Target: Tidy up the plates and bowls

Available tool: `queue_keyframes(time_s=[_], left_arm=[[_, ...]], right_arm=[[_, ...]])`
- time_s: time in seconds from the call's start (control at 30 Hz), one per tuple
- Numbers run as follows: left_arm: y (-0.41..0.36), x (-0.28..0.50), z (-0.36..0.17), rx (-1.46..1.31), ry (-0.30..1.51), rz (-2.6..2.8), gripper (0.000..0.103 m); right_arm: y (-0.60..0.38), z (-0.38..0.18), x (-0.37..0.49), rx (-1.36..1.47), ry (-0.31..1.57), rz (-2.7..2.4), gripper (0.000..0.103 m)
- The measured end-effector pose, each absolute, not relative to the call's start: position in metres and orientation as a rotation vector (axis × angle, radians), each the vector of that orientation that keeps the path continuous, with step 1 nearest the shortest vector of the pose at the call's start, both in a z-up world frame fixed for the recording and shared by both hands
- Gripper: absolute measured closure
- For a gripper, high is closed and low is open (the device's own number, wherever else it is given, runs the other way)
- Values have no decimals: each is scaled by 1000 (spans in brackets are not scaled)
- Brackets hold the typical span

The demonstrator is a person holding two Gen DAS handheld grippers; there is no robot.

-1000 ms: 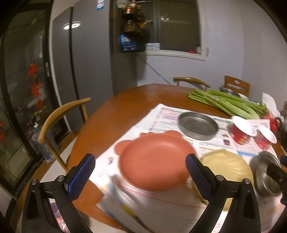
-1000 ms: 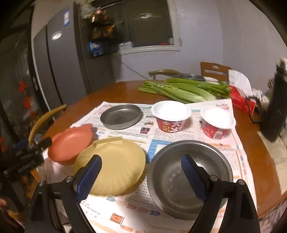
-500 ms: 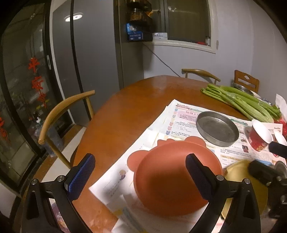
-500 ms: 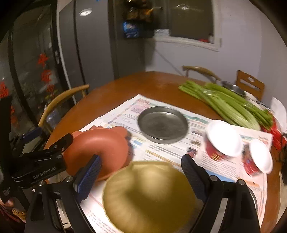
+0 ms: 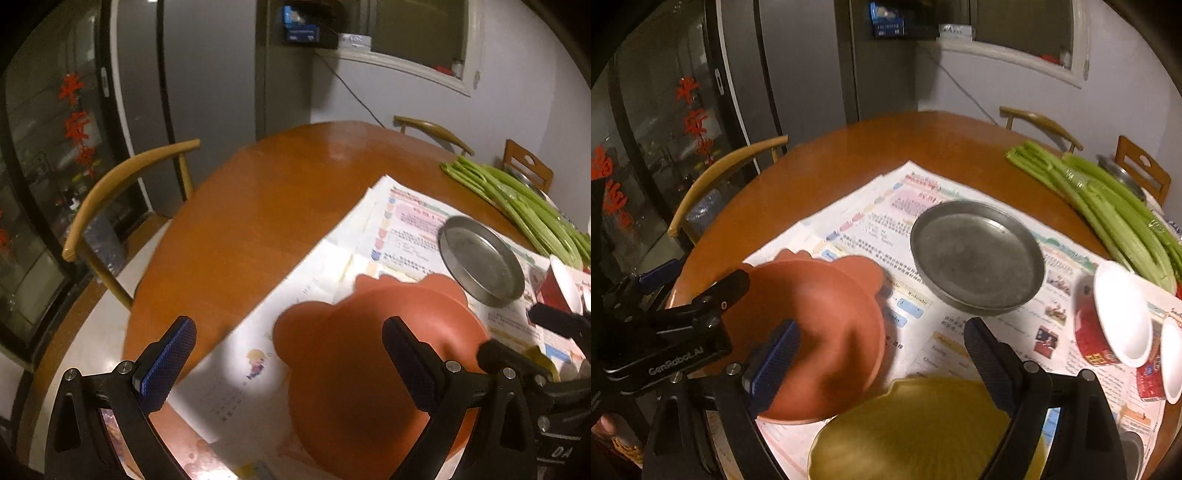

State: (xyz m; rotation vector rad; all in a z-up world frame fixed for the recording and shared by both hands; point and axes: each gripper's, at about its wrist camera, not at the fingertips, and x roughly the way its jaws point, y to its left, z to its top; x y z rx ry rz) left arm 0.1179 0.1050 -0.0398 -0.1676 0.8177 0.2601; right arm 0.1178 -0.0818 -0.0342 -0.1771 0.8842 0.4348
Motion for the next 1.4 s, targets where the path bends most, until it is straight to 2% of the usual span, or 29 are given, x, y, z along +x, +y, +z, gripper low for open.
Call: queue_keyframes(time_s=[0.4,0.6,0.77,1.0,1.07,1.13,1.23,1.3,1.37,1.4], left_arm=[[102,127,-51,-176,889,251,7],[104,129,-54,-198,914,253,18],[102,131,-57,-208,934,244,33],[103,131,-61,-222,939,251,34],[104,133,-62,-224,942,254,42],[104,134,-62,-222,939,256,45],[101,136,-60,-225,944,243,56],[98,136,-59,-209,938,254,58],[100,137,-59,-218,938,253,60],[101,136,-58,-223,935,252,61]], right_arm=[[-80,-45,136,-97,981,489,15],[-73,-46,142,-80,1012,516,21],[-70,-52,141,-70,1032,531,25],[-73,-58,148,-65,1051,526,30],[-74,-62,150,-60,1071,527,32],[-74,-65,150,-64,1090,524,33],[-73,-70,152,-82,1113,503,40],[-73,-70,155,-81,1115,488,54],[-78,-71,158,-53,1122,472,75],[-80,-71,159,-46,1125,466,78]])
